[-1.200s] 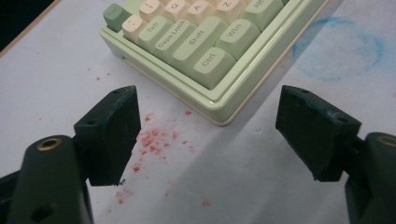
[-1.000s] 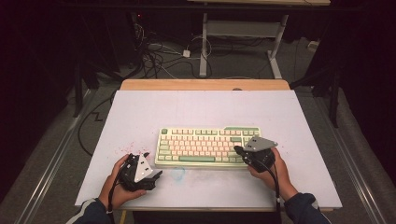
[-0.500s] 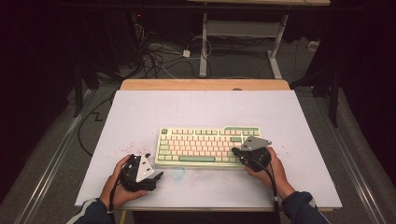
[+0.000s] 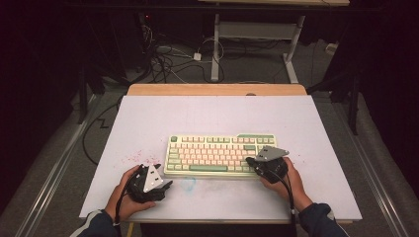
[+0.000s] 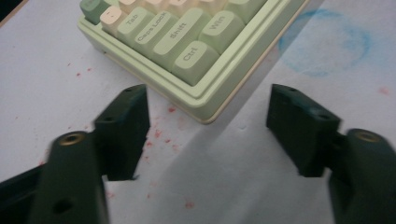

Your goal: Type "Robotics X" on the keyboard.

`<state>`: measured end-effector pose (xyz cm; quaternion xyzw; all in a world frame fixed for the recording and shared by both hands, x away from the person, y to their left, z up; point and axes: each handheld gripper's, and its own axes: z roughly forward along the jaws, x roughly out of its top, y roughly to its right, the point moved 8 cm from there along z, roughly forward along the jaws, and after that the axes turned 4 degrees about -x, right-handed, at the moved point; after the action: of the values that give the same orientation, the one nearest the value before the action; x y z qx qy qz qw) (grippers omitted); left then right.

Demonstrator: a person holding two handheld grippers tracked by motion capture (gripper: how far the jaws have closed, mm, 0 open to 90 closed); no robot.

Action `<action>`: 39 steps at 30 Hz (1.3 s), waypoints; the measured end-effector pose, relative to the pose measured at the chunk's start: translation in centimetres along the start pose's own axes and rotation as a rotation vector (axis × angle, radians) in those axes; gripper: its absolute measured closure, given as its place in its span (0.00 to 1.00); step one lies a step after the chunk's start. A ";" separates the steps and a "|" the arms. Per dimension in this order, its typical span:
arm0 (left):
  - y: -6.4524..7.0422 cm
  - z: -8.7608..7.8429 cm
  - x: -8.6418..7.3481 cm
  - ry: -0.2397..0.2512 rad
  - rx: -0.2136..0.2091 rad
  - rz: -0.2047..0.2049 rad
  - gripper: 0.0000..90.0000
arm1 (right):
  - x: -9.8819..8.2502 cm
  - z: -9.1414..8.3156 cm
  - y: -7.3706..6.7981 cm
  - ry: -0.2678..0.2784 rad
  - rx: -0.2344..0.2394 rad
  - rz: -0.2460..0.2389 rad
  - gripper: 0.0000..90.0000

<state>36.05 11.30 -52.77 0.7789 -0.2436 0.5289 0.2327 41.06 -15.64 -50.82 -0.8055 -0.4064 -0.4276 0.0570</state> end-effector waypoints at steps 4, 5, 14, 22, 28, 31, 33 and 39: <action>0.1 -0.4 0.4 -0.008 -0.017 -0.019 0.53 | -0.1 -0.1 0.0 0.003 -0.006 -0.001 1.00; 0.0 -0.5 0.4 -0.010 -0.018 -0.027 0.55 | -0.1 -0.1 0.0 0.005 -0.006 -0.002 1.00; -0.7 -0.9 0.6 -0.062 -0.004 -0.063 0.92 | -0.1 -0.1 0.0 0.007 -0.014 -0.007 1.00; -0.5 -1.2 1.3 -0.058 -0.014 -0.093 0.97 | -0.2 0.0 0.0 0.009 -0.015 -0.005 1.00; -0.2 -1.4 3.2 -0.017 -0.025 -0.126 0.97 | -0.2 0.0 0.0 0.011 -0.016 -0.006 1.00; -0.2 -1.0 3.7 -0.026 -0.017 -0.122 0.97 | -0.1 0.0 0.0 0.013 -0.013 -0.006 1.00; -0.2 -0.5 4.0 -0.036 -0.020 -0.122 0.97 | -0.1 0.0 0.0 0.013 -0.013 -0.008 1.00; 0.5 1.0 5.1 -0.048 -0.032 -0.108 0.97 | -0.2 0.0 0.0 0.015 -0.015 -0.009 1.00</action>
<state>38.06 9.66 -48.28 0.7997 -0.2149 0.4927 0.2674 41.02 -15.71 -50.97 -0.8008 -0.4062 -0.4371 0.0520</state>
